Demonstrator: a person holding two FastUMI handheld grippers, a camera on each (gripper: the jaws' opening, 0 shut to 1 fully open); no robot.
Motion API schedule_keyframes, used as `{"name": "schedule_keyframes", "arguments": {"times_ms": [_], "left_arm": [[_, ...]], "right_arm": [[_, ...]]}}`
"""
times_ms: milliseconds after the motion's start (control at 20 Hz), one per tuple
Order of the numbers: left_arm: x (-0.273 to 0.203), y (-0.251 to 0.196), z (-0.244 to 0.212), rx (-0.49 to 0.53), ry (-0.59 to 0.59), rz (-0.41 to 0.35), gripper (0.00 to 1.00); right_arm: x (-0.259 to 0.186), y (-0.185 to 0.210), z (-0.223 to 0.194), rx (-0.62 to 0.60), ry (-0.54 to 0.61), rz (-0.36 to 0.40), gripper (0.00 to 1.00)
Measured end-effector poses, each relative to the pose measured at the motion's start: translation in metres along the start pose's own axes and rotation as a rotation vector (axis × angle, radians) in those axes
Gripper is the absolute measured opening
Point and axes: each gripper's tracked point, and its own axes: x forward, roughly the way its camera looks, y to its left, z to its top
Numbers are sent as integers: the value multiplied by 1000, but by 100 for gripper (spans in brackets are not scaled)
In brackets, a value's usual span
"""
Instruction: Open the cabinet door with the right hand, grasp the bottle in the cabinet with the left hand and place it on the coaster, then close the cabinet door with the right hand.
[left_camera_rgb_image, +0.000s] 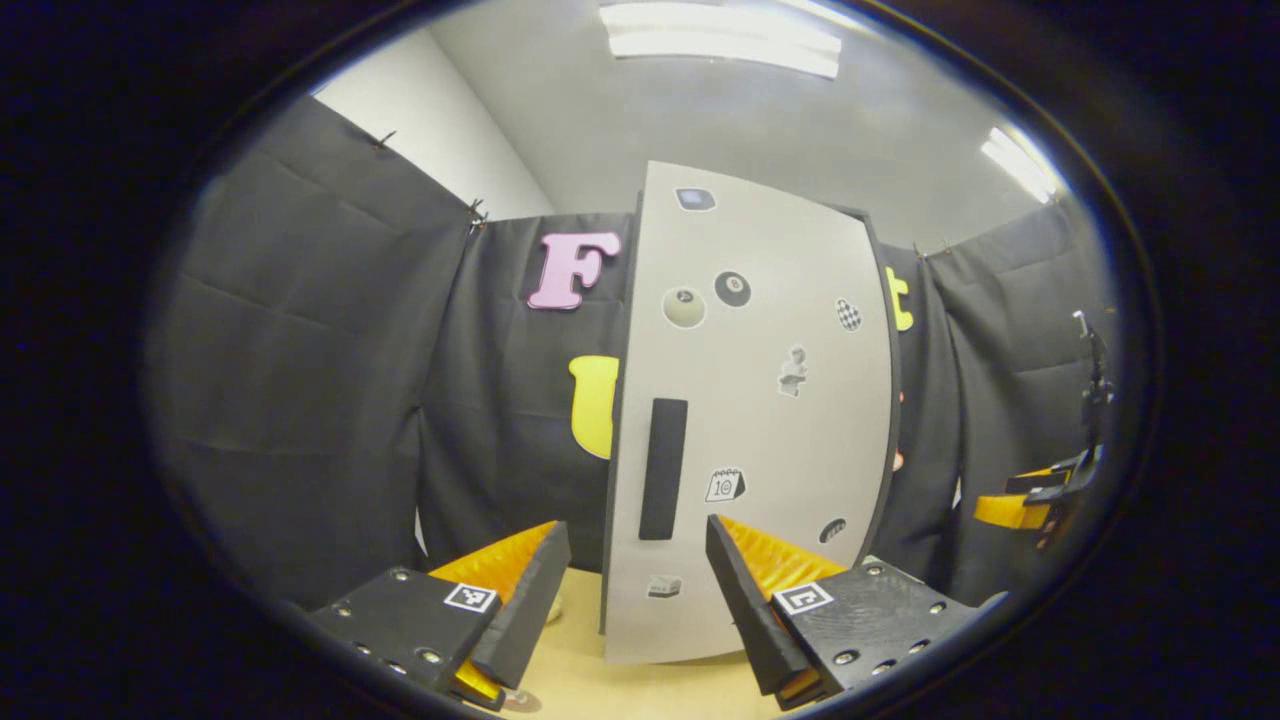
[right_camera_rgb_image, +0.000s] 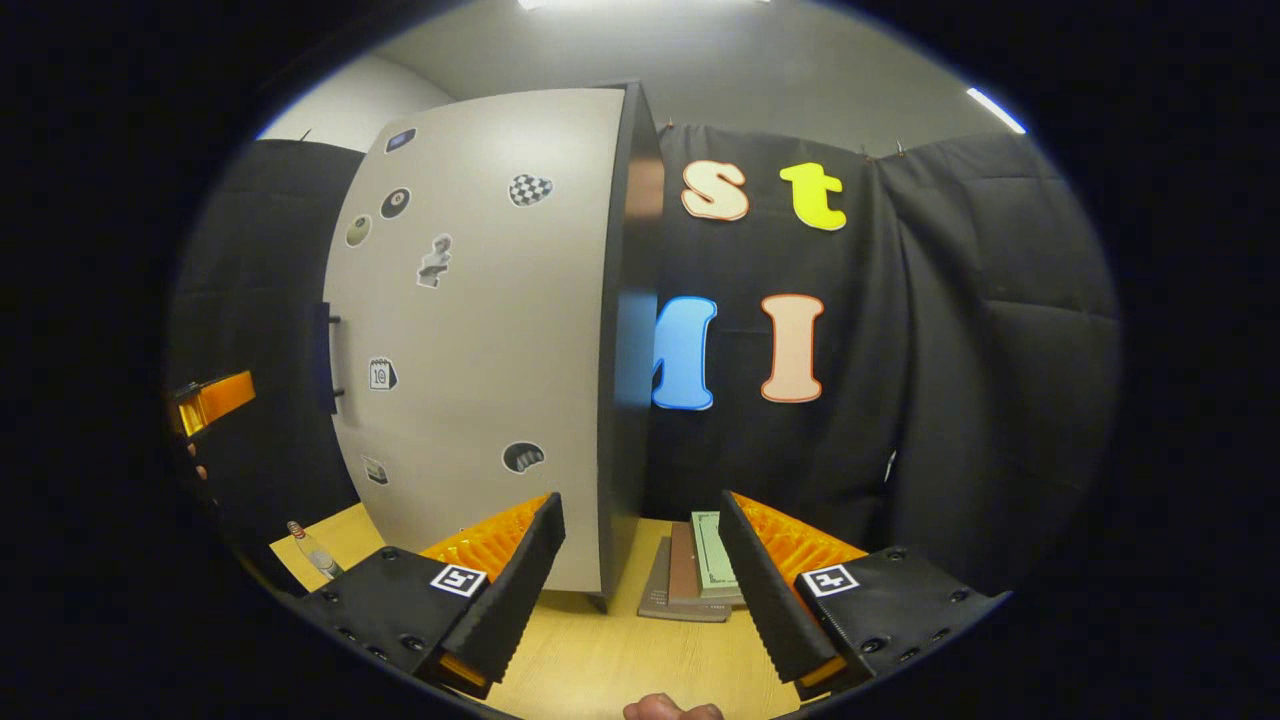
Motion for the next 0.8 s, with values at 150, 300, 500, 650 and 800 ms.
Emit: {"name": "schedule_keyframes", "arguments": {"times_ms": [150, 300, 500, 650, 800], "left_arm": [[0, -17, 2, -25, 12, -15, 82], [-5, -18, 0, -32, 39, 10, 84], [-12, -16, 0, -23, 58, 31, 84], [-23, -6, -3, 0, 75, 46, 82], [-31, 10, -8, -5, 84, 43, 82]], "right_arm": [[5, -1, -11, 27, 27, 13, 99], [4, -3, -11, 38, 20, 5, 99], [5, -5, 0, 48, -10, -4, 99], [9, -2, 7, 71, -35, -15, 98], [16, 5, 8, 70, -58, -32, 98]]}}
